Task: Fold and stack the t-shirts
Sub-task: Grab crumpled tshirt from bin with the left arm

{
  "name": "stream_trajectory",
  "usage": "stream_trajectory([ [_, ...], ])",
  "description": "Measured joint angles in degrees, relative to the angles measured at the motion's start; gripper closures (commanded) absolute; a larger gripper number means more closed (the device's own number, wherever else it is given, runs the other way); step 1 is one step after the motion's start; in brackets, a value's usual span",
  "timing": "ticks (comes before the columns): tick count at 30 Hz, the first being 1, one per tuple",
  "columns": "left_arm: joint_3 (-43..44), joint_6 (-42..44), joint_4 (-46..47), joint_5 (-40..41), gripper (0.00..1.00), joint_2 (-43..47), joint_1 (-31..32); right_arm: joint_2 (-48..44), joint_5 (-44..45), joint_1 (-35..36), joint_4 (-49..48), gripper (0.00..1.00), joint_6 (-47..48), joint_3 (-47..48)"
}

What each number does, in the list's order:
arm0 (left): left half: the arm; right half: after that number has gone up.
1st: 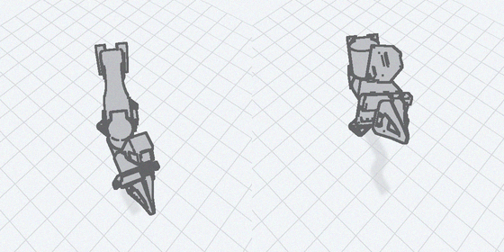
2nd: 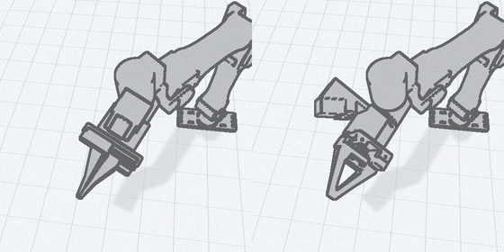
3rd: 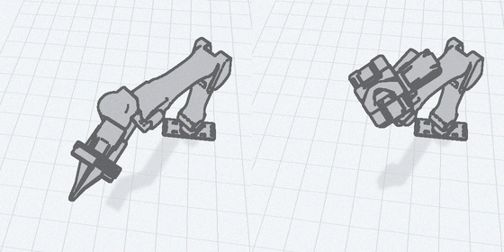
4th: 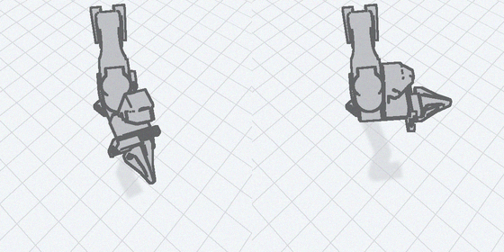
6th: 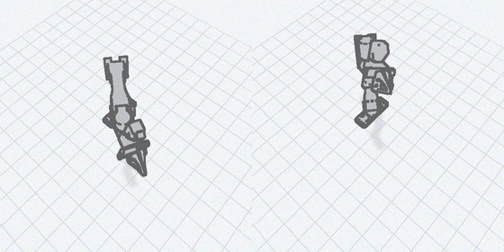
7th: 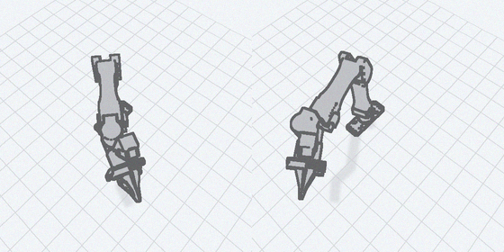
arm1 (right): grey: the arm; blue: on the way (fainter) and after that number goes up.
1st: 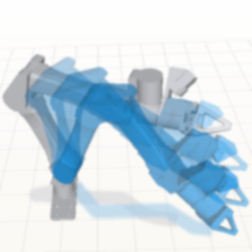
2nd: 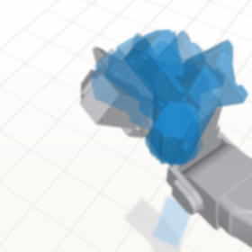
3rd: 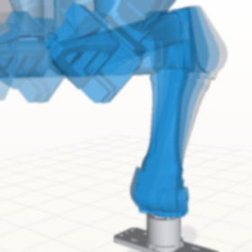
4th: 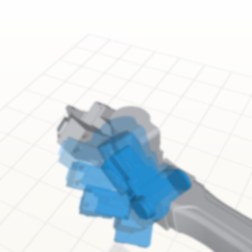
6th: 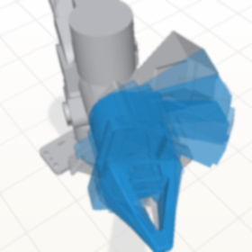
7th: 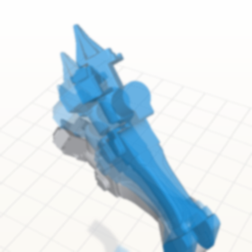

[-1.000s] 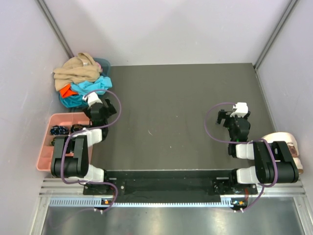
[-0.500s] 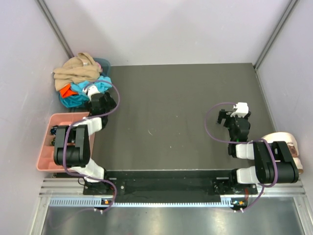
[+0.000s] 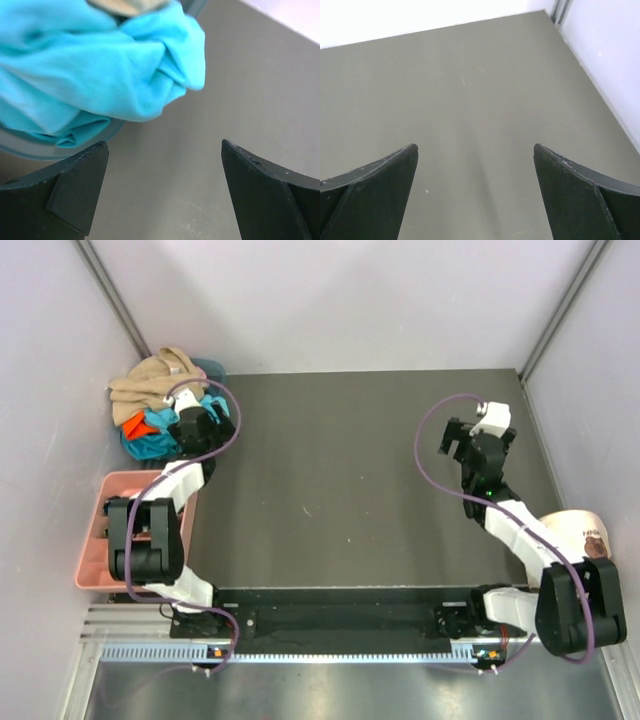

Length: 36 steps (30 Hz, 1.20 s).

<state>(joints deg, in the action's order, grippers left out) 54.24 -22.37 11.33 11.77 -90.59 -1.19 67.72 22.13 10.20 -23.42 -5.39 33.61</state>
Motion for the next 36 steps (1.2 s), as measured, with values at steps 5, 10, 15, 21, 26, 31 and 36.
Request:
stream_trajectory([
  [5,2.2,0.3,-3.4,1.1,0.01,3.0,0.0,1.3,7.0,3.9,11.5,0.01,-2.5,11.1],
  [10,8.5,1.6,-6.0,0.6,0.01,3.1,0.0,1.4,10.9,9.7,17.7,0.01,-5.5,12.0],
  [15,11.2,3.1,-7.2,3.2,0.01,3.8,0.0,3.1,13.4,15.1,23.4,0.01,-8.5,12.0],
  [21,17.0,4.3,-10.0,7.9,0.02,3.7,-0.4,4.3,14.1,17.0,26.9,0.01,-11.1,12.1],
  [26,24.9,7.6,-13.0,9.5,0.03,0.7,-0.7,5.1,13.7,17.0,30.6,0.01,-13.7,12.3],
  [31,29.1,13.3,-12.9,11.6,0.07,-3.1,-0.7,5.1,12.1,17.0,33.4,0.01,-15.9,12.3],
  [36,35.2,18.9,-13.3,14.8,0.12,-10.6,-0.7,5.1,10.4,17.0,35.2,0.01,-16.9,12.3],
])
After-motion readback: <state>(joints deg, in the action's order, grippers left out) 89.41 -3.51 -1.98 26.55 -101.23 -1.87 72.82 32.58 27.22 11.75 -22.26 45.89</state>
